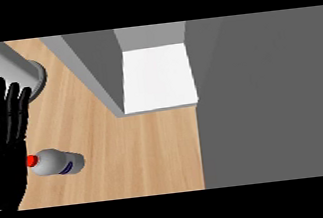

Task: Pick up the bottled water, place it into the cabinet and close the cabinet

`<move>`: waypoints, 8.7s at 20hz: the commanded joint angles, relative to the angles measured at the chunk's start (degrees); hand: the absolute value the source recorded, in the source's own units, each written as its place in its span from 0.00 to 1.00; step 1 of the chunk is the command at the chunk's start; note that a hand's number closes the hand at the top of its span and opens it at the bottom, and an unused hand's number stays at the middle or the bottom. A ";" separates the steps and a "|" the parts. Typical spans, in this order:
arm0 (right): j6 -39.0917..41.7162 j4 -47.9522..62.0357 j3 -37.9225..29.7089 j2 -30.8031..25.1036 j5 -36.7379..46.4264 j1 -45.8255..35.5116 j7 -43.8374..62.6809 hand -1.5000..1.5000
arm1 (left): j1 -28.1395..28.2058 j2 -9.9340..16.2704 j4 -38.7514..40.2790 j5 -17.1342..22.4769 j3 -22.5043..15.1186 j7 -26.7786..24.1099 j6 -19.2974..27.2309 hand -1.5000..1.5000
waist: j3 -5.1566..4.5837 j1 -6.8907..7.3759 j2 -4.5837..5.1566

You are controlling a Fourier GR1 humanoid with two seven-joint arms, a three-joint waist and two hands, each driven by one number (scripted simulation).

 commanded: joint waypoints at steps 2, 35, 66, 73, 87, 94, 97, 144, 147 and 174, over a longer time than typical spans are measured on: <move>-2.44 -3.20 2.22 2.51 3.75 5.57 -1.00 0.00 | 2.44 0.49 -3.85 4.43 -1.95 0.60 -4.71 0.00 | 0.38 2.60 -1.03; 8.27 -25.16 -4.17 -3.09 -21.00 23.41 14.40 0.00 | 34.74 5.66 -30.66 32.25 -3.39 17.05 -15.39 0.00 | 0.45 3.29 -1.40; 17.55 -28.74 -9.36 -2.74 -28.66 37.24 7.14 0.00 | 23.79 11.40 5.17 30.79 19.83 3.91 -24.44 0.00 | 0.31 0.96 -1.15; 18.15 -30.39 -8.95 -3.55 -29.64 37.93 8.65 0.00 | 17.13 9.15 14.09 23.46 16.40 -0.01 -24.13 0.00 | 0.29 1.21 -1.02; 22.88 -28.85 -12.81 -5.00 -33.30 42.34 2.37 0.00 | 6.34 7.07 38.67 11.81 15.22 -9.54 -21.29 0.00 | 0.25 0.58 -0.97; 23.66 -27.31 -10.97 -3.68 -32.33 44.07 0.26 0.00 | 2.07 6.25 52.51 8.14 15.25 -18.08 -21.50 0.00 | 0.21 0.87 -0.84; 22.51 -28.46 -12.58 -5.50 -34.41 43.48 1.62 0.00 | -0.31 7.21 57.01 5.76 15.76 -20.72 -19.92 0.00 | 0.19 1.13 -0.72; 23.92 -23.52 -16.62 -8.82 -35.12 48.47 -7.39 0.00 | -17.94 1.99 79.61 11.99 16.68 -38.52 -24.00 1.00 | 0.39 2.69 -1.06; 25.19 -27.69 -18.10 -8.56 -36.60 53.84 -8.22 0.00 | -17.03 -0.23 73.91 11.48 15.19 -36.75 -20.53 1.00 | 0.39 2.41 -1.36; 24.24 -21.36 -16.98 -12.47 -36.78 47.82 -9.93 0.00 | -27.89 -4.99 57.19 14.60 -13.91 -15.14 22.65 1.00 | 0.28 0.53 -0.61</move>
